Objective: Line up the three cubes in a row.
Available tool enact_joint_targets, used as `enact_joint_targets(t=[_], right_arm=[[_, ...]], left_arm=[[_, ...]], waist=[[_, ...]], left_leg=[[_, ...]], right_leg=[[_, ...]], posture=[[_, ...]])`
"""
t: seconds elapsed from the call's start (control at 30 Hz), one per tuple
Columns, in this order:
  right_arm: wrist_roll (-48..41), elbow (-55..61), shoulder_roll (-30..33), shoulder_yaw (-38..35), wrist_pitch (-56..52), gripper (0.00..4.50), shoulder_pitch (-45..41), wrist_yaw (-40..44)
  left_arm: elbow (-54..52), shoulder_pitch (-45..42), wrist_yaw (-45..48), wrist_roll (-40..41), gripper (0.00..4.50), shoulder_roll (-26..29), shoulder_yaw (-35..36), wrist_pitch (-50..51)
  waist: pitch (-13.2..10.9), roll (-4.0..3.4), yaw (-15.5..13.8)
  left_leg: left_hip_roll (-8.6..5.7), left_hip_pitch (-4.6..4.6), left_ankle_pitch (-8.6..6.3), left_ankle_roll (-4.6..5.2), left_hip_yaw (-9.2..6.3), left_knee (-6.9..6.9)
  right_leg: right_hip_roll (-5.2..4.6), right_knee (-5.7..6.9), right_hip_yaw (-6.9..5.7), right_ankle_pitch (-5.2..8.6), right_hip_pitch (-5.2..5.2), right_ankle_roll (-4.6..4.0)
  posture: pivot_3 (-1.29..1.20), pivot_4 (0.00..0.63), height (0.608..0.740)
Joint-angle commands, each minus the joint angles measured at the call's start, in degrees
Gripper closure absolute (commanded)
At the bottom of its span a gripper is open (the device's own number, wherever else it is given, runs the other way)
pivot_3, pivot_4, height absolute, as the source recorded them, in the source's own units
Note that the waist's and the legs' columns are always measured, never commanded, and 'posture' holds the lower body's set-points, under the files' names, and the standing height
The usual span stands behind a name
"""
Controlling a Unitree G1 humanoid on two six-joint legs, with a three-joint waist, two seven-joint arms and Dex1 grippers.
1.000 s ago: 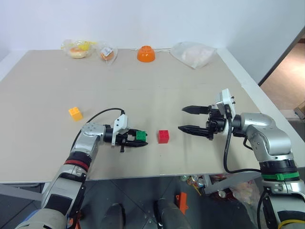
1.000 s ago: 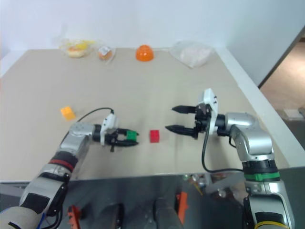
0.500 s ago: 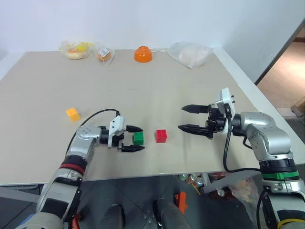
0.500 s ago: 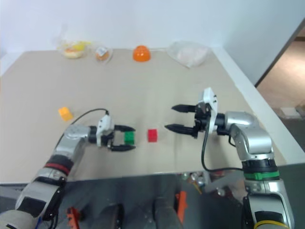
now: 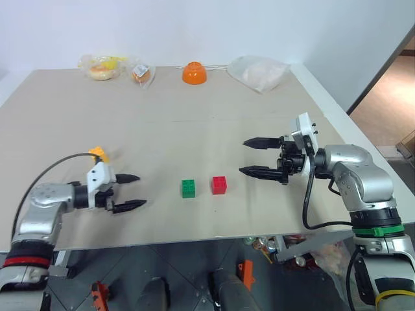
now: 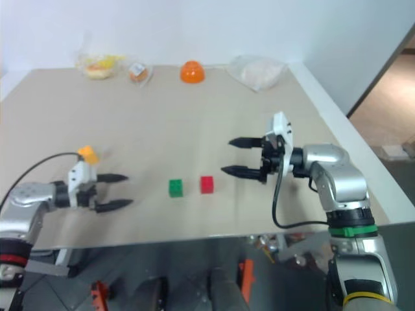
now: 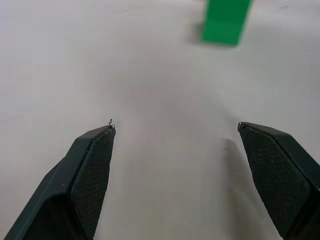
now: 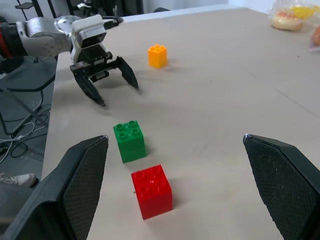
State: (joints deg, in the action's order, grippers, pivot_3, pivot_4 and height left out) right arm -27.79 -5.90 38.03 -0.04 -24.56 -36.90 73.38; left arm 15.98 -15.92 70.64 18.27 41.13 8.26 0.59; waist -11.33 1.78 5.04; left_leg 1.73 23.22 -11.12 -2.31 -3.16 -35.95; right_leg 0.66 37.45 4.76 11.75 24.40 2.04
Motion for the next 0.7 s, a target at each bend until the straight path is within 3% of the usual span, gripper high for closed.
enact_joint_targets(t=[0.03,0.13,0.33,0.53,0.7], right_arm=[[0.68,0.82,-2.39,0.7,2.17,0.0,-2.42,-1.42],[2.34,0.01,-5.34,1.87,3.94,0.0,-4.1,-3.55],[3.0,-1.28,-6.56,3.05,5.15,0.0,-4.78,-2.07],[2.96,-1.86,-7.45,3.86,5.54,0.0,-5.59,-0.9],[3.41,-2.27,-8.32,4.46,6.23,0.0,-6.05,-0.65]], left_arm=[[-10.88,3.97,-10.92,4.55,0.44,-1.39,6.61,8.18],[-19.59,9.71,-21.25,9.42,0.44,-5.04,11.67,18.03],[-22.87,13.92,-38.95,11.56,0.44,-11.83,20.09,24.63],[-21.68,12.0,-52.42,8.33,0.44,-15.44,20.67,26.87],[-20.04,6.3,-55.38,7.0,0.44,-16.32,16.43,28.3]], waist=[[0.0,0.0,-0.13],[-0.01,-0.01,-0.08],[0.0,0.0,-0.67],[0.0,0.01,-0.9],[0.03,0.07,-0.94]], left_leg=[[0.02,0.0,0.0,0.0,0.0,0.01],[0.03,-0.01,0.0,0.0,0.01,0.02],[0.02,0.0,0.0,0.0,-0.04,0.0],[-0.06,0.0,0.0,-0.01,-0.02,-0.11],[-0.06,0.01,0.01,-0.02,-0.05,-0.14]], right_leg=[[0.01,0.0,0.0,0.0,0.01,0.0],[0.0,0.02,-0.01,0.0,0.02,0.0],[0.02,0.01,-0.05,-0.01,0.0,0.01],[-0.03,0.0,-0.03,-0.04,-0.06,0.05],[-0.01,0.0,-0.07,-0.06,-0.07,0.05]], posture=[[0.0,0.15,0.74],[0.0,0.15,0.74],[0.0,0.15,0.74],[0.0,0.15,0.74],[0.0,0.15,0.74]])
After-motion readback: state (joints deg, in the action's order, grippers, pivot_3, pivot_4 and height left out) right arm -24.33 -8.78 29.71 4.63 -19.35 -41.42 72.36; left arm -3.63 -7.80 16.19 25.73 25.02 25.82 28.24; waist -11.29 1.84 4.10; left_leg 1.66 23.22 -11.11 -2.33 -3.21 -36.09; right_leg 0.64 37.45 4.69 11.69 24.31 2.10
